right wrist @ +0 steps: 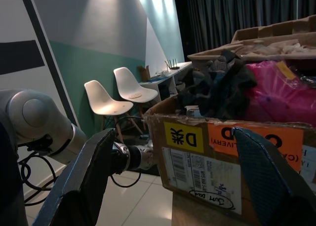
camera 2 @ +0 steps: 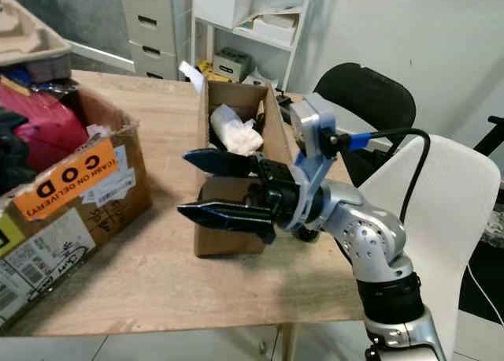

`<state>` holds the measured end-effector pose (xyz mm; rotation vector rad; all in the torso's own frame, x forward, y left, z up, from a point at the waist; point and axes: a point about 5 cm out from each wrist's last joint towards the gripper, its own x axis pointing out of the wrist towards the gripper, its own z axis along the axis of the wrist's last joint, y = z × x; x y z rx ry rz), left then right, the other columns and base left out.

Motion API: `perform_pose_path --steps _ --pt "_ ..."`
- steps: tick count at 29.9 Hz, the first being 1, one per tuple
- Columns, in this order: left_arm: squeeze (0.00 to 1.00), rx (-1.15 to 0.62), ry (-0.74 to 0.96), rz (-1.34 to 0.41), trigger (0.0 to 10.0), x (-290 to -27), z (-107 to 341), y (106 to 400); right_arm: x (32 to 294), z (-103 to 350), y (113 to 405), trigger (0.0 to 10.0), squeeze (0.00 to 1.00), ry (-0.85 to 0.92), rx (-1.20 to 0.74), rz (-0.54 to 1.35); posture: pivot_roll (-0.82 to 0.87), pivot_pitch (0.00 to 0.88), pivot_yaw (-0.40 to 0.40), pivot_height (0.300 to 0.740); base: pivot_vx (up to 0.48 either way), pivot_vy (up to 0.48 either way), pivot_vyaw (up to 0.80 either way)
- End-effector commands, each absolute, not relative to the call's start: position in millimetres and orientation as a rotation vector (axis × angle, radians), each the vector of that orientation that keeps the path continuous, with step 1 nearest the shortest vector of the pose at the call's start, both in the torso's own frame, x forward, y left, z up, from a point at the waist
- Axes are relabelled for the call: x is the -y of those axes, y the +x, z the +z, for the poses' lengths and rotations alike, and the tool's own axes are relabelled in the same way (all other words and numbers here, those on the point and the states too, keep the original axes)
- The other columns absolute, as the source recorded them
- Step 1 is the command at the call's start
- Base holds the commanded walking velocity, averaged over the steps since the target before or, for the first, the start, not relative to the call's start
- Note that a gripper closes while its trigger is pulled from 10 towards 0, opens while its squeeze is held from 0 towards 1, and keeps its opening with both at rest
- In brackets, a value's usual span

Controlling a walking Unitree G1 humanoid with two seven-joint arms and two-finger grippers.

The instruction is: Picking trash to rubbish bin

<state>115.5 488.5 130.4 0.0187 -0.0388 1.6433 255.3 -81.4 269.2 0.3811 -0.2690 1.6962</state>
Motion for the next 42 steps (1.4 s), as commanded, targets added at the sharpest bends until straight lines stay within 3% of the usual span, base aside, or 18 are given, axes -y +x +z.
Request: perform_pose_path --steps 1,12,22,34,39,42 --pt "0.0 0.353 0.12 1.593 10.0 -499.4 203.6 128.5 81.1 271.8 249.8 10.0 0.0 0.366 0.284 1.712 0.09 0.105 -0.07 0.74 0.0 0.0 0.0" --pt "0.0 0.336 0.032 1.691 10.0 -509.7 204.1 112.4 80.7 270.0 248.4 10.0 0.0 0.36 0.284 1.689 0.08 0.107 -0.059 0.74 0.0 0.0 0.0" --pt "0.0 0.474 -0.003 1.701 10.0 -512.2 230.1 109.0 79.9 269.4 247.7 10.0 0.0 0.359 0.275 1.694 0.08 0.108 -0.069 0.74 0.0 0.0 0.0" --pt "0.0 0.784 -0.065 1.518 10.0 -510.4 299.7 117.0 78.5 268.6 247.9 10.0 0.0 0.358 0.272 1.692 0.08 0.101 -0.068 0.74 0.0 0.0 0.0" --pt "0.0 0.971 -0.132 1.292 10.0 -501.9 340.1 125.9 77.2 268.4 248.3 10.0 0.0 0.357 0.272 1.692 0.08 0.097 -0.066 0.74 0.0 0.0 0.0" --pt "0.0 1.009 -0.132 1.244 10.0 -498.5 349.2 127.6 76.8 268.4 248.4 10.0 0.0 0.357 0.272 1.692 0.08 0.097 -0.064 0.74 0.0 0.0 0.0"
